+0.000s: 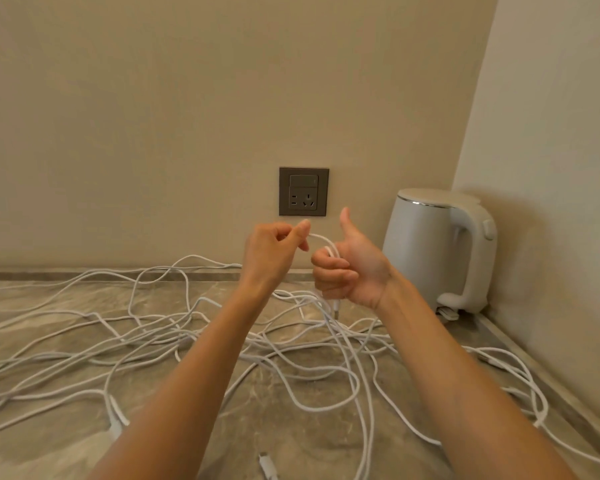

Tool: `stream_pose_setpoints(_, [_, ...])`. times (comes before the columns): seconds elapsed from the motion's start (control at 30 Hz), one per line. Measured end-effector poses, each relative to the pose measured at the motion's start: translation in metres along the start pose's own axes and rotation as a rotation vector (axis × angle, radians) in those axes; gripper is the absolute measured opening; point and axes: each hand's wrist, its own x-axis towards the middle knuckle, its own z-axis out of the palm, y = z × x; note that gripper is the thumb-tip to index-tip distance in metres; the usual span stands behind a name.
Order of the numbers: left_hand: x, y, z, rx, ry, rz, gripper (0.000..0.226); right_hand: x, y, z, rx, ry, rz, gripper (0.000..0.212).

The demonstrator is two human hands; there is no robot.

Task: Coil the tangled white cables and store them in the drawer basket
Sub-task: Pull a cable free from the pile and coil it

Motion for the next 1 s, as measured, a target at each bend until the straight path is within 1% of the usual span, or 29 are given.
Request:
stream_pose_setpoints(0.07, [-0.002,-0.005,0.006,0.020,-0.013,-0.014,0.039,0.000,-0.002,0.001,0.114,-0.032,-0.034,0.085])
stream_pose_setpoints(0.17, [-0.006,-0.009,0.020,0.049,-0.149,-0.040,0.038,-0.002,-0.005,-0.001,0.295,-0.041,-0.116,0.084])
stream_pose_setpoints(0.2, [-0.008,-0.009,0.024,0.001,-0.203,-0.085,0.039,-0.003,-0.006,-0.003,0.361,-0.026,-0.146,0.083])
stream_pose_setpoints(0.3, [-0.017,-0.005,0.033,-0.279,-0.368,-0.310,0.037,-0.007,-0.009,-0.008,0.557,0.032,-0.246,0.078])
stream_pose_setpoints(0.33, [-0.020,-0.004,0.036,-0.338,-0.426,-0.356,0.036,-0.009,-0.010,-0.009,0.615,0.046,-0.283,0.076])
stream_pose_setpoints(0.43, [-0.030,-0.002,0.041,-0.349,-0.588,-0.405,0.035,-0.012,-0.013,-0.012,0.702,0.112,-0.407,0.071])
stream_pose_setpoints(0.53, [-0.037,0.002,0.045,-0.299,-0.738,-0.409,0.035,-0.014,-0.019,-0.013,0.695,0.252,-0.540,0.065])
stream_pose_setpoints(0.6, [-0.039,0.004,0.046,-0.219,-0.807,-0.366,0.035,-0.015,-0.023,-0.014,0.608,0.391,-0.610,0.057])
stream_pose_setpoints(0.67, [-0.040,0.008,0.044,-0.110,-0.850,-0.324,0.035,-0.016,-0.023,-0.014,0.473,0.498,-0.630,0.055])
stream_pose_setpoints(0.73, [-0.039,0.014,0.040,0.074,-0.893,-0.231,0.033,-0.014,-0.021,-0.014,0.311,0.590,-0.623,0.056])
stream_pose_setpoints(0.8, [-0.036,0.020,0.035,0.284,-0.955,-0.101,0.025,-0.010,-0.014,-0.014,0.135,0.690,-0.605,0.059])
stream_pose_setpoints(0.87, [-0.032,0.026,0.028,0.426,-1.013,-0.005,0.017,-0.003,-0.007,-0.016,-0.062,0.782,-0.576,0.064])
stream_pose_setpoints(0.93, [-0.027,0.028,0.021,0.477,-0.989,0.065,0.019,0.002,-0.001,-0.019,-0.284,0.840,-0.548,0.074])
stream_pose_setpoints(1.0, [-0.022,0.028,0.015,0.478,-0.873,0.139,0.025,0.002,0.002,-0.023,-0.510,0.868,-0.486,0.080])
